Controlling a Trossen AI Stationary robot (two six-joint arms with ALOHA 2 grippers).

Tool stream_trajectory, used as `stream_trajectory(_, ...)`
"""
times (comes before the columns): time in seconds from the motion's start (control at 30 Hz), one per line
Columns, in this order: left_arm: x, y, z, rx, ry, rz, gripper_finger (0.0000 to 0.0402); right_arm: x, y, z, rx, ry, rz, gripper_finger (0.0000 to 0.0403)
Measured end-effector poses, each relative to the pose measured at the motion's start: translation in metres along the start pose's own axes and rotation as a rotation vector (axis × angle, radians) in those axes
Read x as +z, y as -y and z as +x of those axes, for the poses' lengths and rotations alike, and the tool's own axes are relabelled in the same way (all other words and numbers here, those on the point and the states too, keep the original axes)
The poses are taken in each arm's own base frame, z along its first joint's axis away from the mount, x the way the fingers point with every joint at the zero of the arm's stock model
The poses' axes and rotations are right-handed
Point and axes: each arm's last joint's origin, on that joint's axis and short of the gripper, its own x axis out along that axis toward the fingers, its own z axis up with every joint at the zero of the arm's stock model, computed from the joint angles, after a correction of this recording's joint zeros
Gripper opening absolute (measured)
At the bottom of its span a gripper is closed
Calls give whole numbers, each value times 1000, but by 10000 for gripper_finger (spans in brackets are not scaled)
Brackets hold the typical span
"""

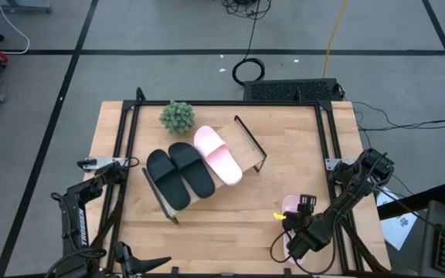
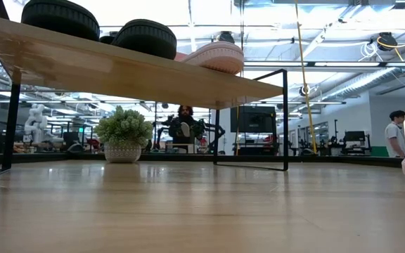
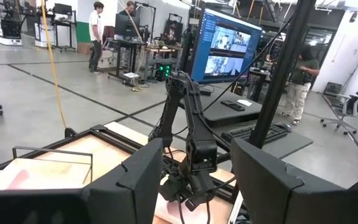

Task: Pick and place slides into the shelf
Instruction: Put the pink slide on the shelf

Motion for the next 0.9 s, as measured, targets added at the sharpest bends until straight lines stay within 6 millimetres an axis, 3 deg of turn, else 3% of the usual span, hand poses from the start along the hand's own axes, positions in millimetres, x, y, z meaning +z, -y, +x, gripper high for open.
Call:
stream_trajectory(0.1,-1,0,0,0,0,5,191,-1,2,1,-23,-1,16,134)
stream_trajectory(0.3,-1,0,0,0,0,8,191,-3,7,2,-77,-10,3,16)
stream_trajectory(0.47,-1,0,0,0,0,11,191,-5,20,-11,-85,18,27,7)
stream_trajectory(0.6,-1,0,0,0,0,11,191,-5,39,-44,-52,159,66,4)
stream_trajectory(0.73,-1,0,1,1,0,11,191,-6,69,-93,-10,348,88,3)
stream_trajectory(0.9,-1,0,1,2,1,12,191,2,105,-156,-14,645,-14,2)
